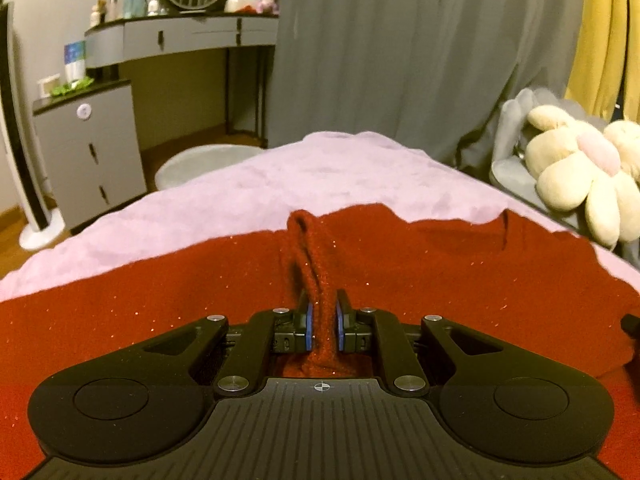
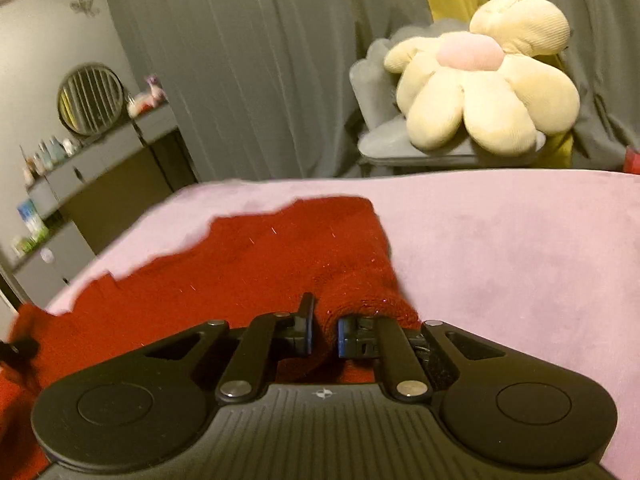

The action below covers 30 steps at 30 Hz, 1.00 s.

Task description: Fold small clothes

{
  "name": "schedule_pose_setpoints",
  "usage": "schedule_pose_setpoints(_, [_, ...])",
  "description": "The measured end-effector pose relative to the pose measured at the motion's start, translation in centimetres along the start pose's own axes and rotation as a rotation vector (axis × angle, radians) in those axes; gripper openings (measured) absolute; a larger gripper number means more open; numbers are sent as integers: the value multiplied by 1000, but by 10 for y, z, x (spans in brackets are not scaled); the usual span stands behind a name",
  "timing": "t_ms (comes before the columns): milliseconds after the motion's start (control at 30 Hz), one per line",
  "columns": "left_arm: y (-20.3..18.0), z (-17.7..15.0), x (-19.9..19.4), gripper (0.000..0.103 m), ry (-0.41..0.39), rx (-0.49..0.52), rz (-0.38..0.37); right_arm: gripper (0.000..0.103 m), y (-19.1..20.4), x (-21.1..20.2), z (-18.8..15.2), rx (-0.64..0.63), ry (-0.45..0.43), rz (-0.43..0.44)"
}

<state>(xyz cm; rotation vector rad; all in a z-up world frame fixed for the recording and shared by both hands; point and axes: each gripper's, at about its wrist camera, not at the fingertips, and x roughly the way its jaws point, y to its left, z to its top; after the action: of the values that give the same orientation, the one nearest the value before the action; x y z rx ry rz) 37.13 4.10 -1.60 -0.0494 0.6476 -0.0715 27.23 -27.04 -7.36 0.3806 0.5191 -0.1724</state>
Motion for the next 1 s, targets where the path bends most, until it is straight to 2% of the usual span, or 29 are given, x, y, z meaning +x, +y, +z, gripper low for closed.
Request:
schedule_pose_setpoints(133, [-1,-11,12,13,34,26,21,7,9,5,-6,-115,-2,-49])
schedule_pose_setpoints(200, [0,-17,15,13,35,36,24,7,18,8,-8,-212,1,-83])
schedule_pose_setpoints(267, [1,-22,13,19,18,50,23,7,31,8,-13,-350,2,-132])
schedule_pose_setpoints(333, [6,-22,6,25,12,36,16,9,47,6,-19,-496,10,-179])
schedule_pose_setpoints(367, [9,-22,2,25,10,20,7,11,51,1,-19,-524,13,-179])
schedule_pose_setpoints(467, [18,-21,-6,25,-2,-26,-24,16,45,-21,-8,-417,42,-126])
schedule_pose_setpoints(533, [18,-22,-5,25,4,-40,-41,17,44,-38,-5,-372,9,-110])
schedule_pose_setpoints(600, [13,-23,-3,25,9,-35,-36,17,52,-45,-8,-401,-26,-120])
schedule_pose_setpoints(667, [9,-23,-1,25,15,-24,-23,17,63,-39,-14,-484,-37,-157])
schedule_pose_setpoints(800, [16,-25,3,29,45,-30,-12,16,59,-4,-30,-570,39,-188])
schedule_pose_setpoints(833, [17,-24,1,32,44,-35,-16,16,58,-2,-32,-590,26,-188])
schedule_pose_setpoints(900, [18,-25,-4,50,43,-26,2,17,64,-3,-30,-625,36,-198])
schedule_pose_setpoints(933, [20,-26,-8,69,40,-30,33,19,66,-8,-28,-632,37,-203])
schedule_pose_setpoints(967, [23,-27,-13,78,38,-41,45,21,67,-14,-26,-621,29,-200])
schedule_pose_setpoints(1000, [28,-29,-19,80,38,-62,36,22,67,-23,-26,-601,20,-191])
